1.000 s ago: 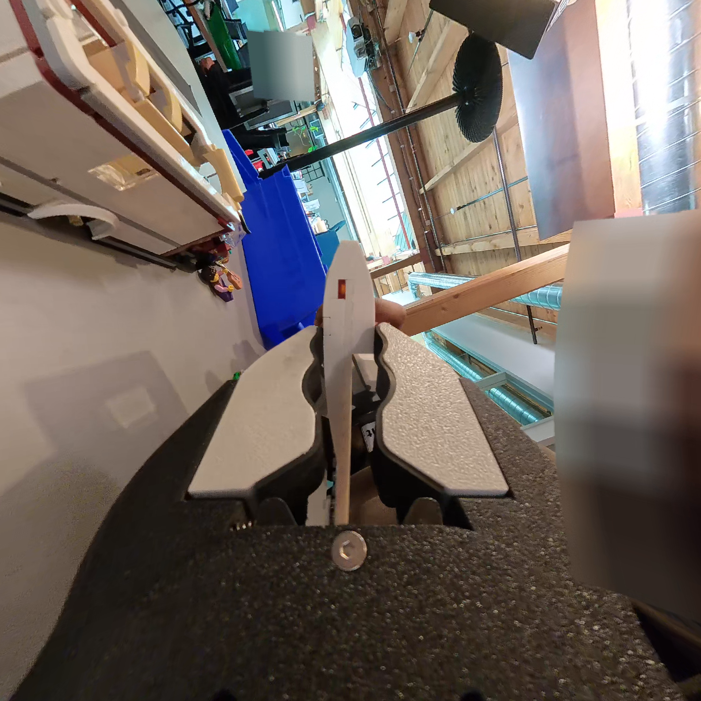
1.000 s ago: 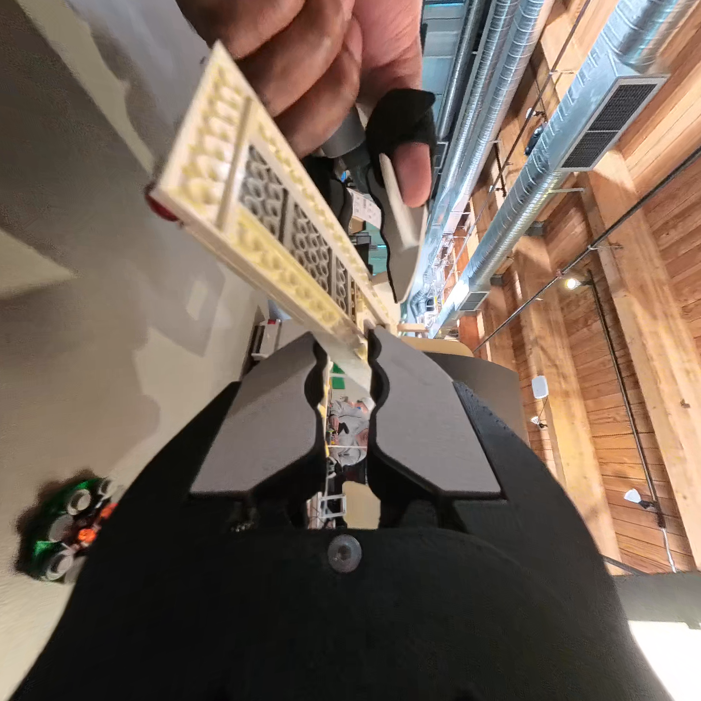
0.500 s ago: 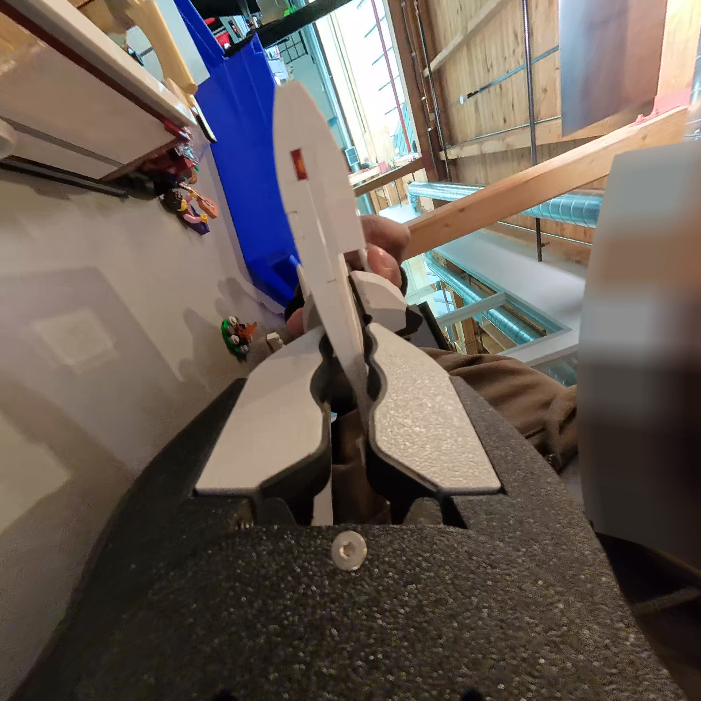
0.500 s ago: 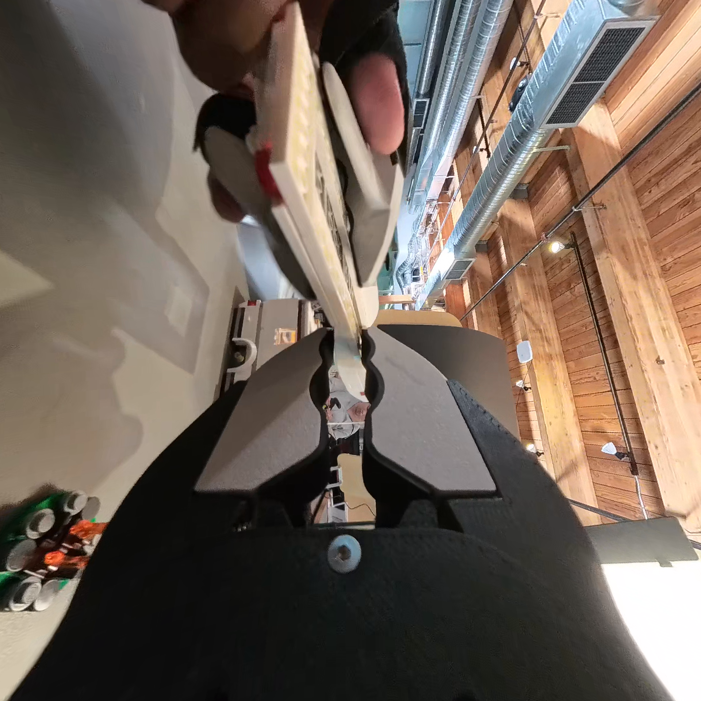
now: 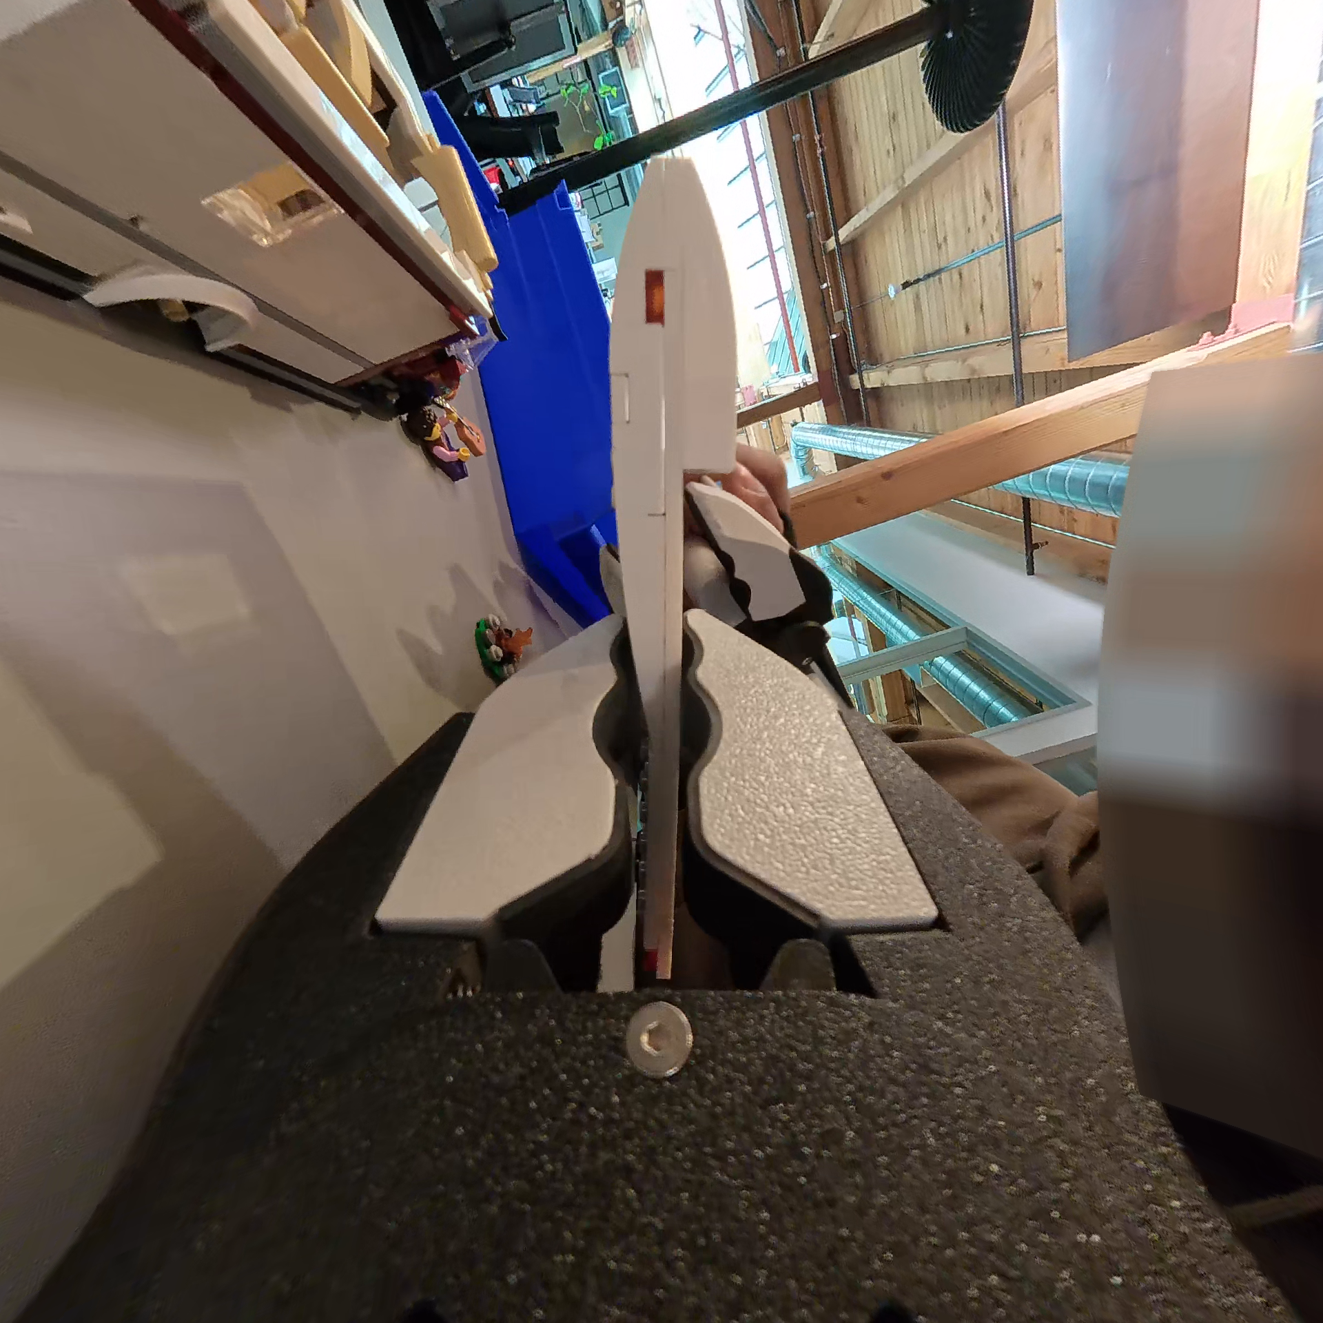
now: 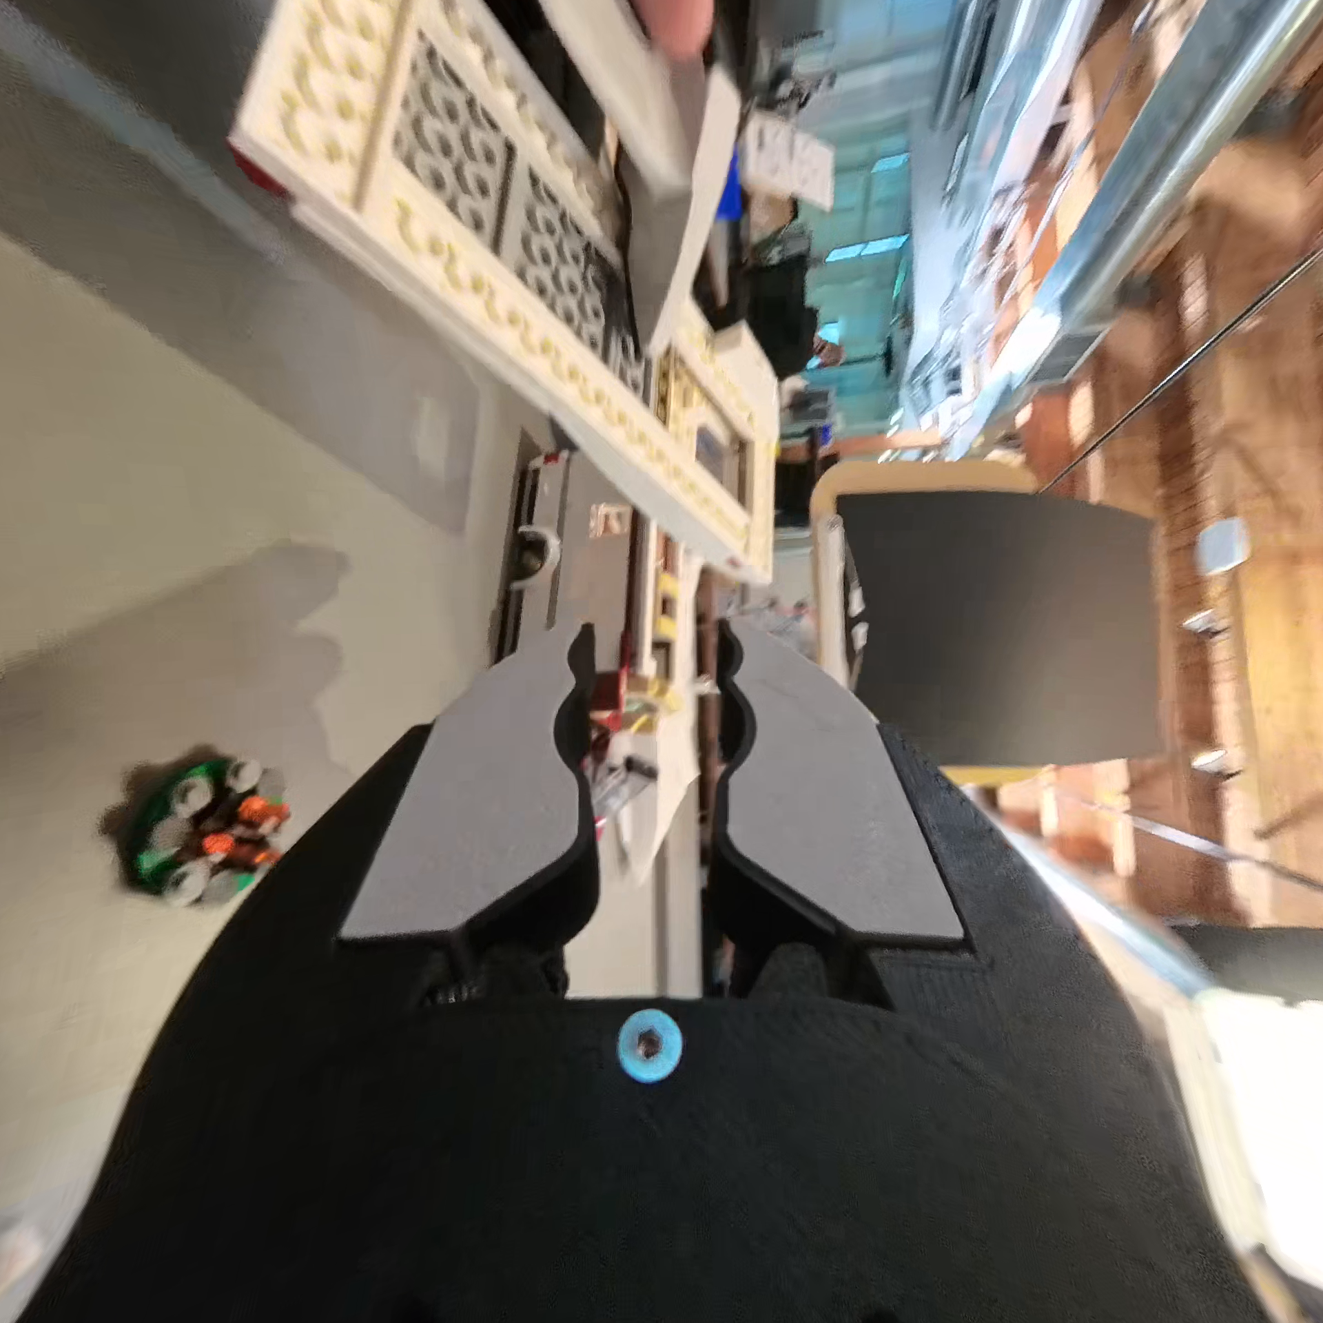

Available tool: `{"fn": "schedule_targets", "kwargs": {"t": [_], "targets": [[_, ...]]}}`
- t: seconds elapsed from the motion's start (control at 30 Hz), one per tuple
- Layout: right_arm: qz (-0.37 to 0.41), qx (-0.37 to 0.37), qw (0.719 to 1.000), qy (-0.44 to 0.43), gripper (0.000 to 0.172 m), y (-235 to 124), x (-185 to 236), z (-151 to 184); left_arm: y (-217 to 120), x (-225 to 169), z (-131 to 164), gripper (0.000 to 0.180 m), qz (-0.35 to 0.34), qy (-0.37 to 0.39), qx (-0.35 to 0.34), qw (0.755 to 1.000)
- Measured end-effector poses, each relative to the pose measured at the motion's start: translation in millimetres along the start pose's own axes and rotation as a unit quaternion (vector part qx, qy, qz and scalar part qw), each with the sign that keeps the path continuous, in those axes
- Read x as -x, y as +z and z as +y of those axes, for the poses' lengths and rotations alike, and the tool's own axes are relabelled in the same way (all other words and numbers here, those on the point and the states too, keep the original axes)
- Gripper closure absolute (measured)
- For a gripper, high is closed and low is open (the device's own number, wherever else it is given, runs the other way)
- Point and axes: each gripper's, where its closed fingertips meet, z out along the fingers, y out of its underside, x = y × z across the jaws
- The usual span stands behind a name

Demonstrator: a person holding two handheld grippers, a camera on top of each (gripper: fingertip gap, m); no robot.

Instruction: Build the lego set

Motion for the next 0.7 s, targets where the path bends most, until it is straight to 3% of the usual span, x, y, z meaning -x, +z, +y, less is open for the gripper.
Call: {"fn": "schedule_targets", "kwargs": {"t": [0.1, 0.27, 0.5, 0.63, 0.7], "targets": [[-0.061, 0.03, 0.989, 0.128, 0.142, -20, 6, 12, -2, 8, 1, 0.17, -0.022, -0.007, -0.001, 1.0], [-0.151, 0.081, 0.94, 0.296, 0.146, -69, 18, 29, -4, 12, 9, 0.17, -0.028, -0.026, -0.007, 0.999], [-0.275, 0.176, 0.855, 0.404, 0.146, -128, 65, 60, -3, 9, 31, 0.17, -0.019, -0.028, 0.014, 0.999], [-0.337, 0.19, 0.787, 0.481, 0.14, -139, 89, 49, -5, 13, 38, 0.17, -0.026, -0.031, 0.018, 0.999], [-0.344, 0.195, 0.767, 0.505, 0.136, -136, 96, 44, -6, 14, 38, 0.17, -0.03, -0.032, 0.016, 0.999]]}}
